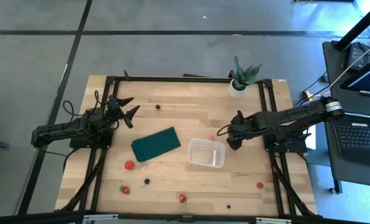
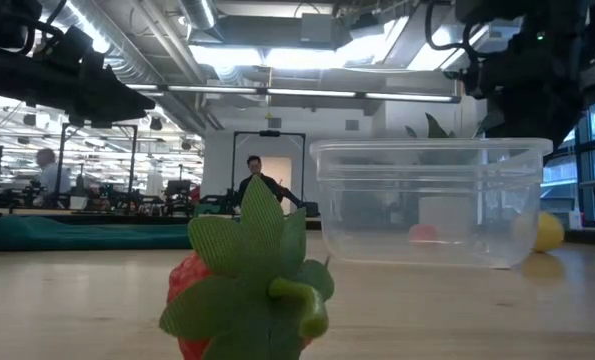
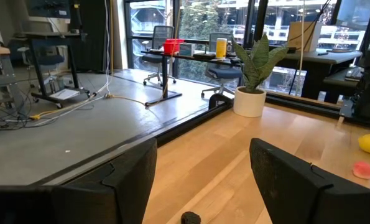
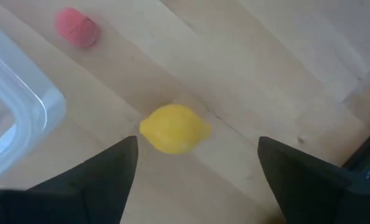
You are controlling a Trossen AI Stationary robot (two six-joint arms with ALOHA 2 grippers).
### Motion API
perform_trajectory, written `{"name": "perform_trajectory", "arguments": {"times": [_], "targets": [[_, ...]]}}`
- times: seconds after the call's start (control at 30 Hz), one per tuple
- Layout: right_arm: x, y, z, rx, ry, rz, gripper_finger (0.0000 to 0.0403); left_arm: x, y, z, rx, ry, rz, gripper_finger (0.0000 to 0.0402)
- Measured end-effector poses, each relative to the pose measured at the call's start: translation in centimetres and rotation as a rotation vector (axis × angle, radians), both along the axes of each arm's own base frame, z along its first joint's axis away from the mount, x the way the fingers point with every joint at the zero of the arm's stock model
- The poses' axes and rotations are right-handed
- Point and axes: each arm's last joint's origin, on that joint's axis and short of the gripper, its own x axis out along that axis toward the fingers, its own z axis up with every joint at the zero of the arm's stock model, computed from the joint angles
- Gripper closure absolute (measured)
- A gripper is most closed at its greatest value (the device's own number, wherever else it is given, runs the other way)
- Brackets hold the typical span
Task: Pick and placing Produce into tupperware
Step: Put the lemon into the transparent bin
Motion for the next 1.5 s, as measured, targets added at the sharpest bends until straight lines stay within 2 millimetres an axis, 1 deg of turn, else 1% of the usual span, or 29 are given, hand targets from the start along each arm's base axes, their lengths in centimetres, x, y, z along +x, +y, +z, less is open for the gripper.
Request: {"name": "perform_trajectory", "arguments": {"times": [0.13,0.4,0.5,0.67,0.77,0.93,1.0,1.07,1.17,1.27,1.5], "targets": [[0.4,0.1,-0.6,-0.007,0.032,0.019,0.0071,0.0,0.0,0.0,0.0,-0.001,0.0,0.0152],[1.6,0.3,-2.4,-0.031,0.141,0.227,0.0071,0.0,0.0,0.0,0.0,0.0,0.0,0.0152],[2.1,0.4,-3.2,-0.032,0.174,0.233,0.0071,0.0,0.0,0.0,0.0,0.0,0.0,0.0152],[3.3,0.6,-4.5,-0.019,0.167,0.279,0.0071,0.0,0.0,0.0,0.0,0.0,0.0,0.0152],[3.5,0.7,-5.2,-0.005,0.196,0.267,0.0071,0.0,0.0,0.0,0.0,0.0,0.0,0.0152],[2.7,0.6,-6.4,0.021,0.242,0.125,0.0071,0.0,0.0,0.0,0.0,0.0,0.0,0.0152],[2.3,0.6,-7.4,0.048,0.238,0.117,0.0071,0.0,0.0,0.0,0.0,0.0,0.0,0.0152],[2.2,0.7,-8.4,0.085,0.193,0.106,0.0071,0.0,0.0,0.0,0.0,0.0,0.0,0.0152],[1.9,0.7,-9.3,0.101,0.146,0.074,0.0071,0.0,0.0,0.0,0.0,0.0,0.0,0.0152],[1.5,0.6,-9.6,0.099,0.15,0.047,0.0071,0.0,0.0,0.0,0.0,0.0,0.0,0.0152],[1.4,0.5,-9.0,0.093,0.107,0.054,0.0071,0.0,0.0,0.0,0.0,0.0,0.0,0.0152]]}}
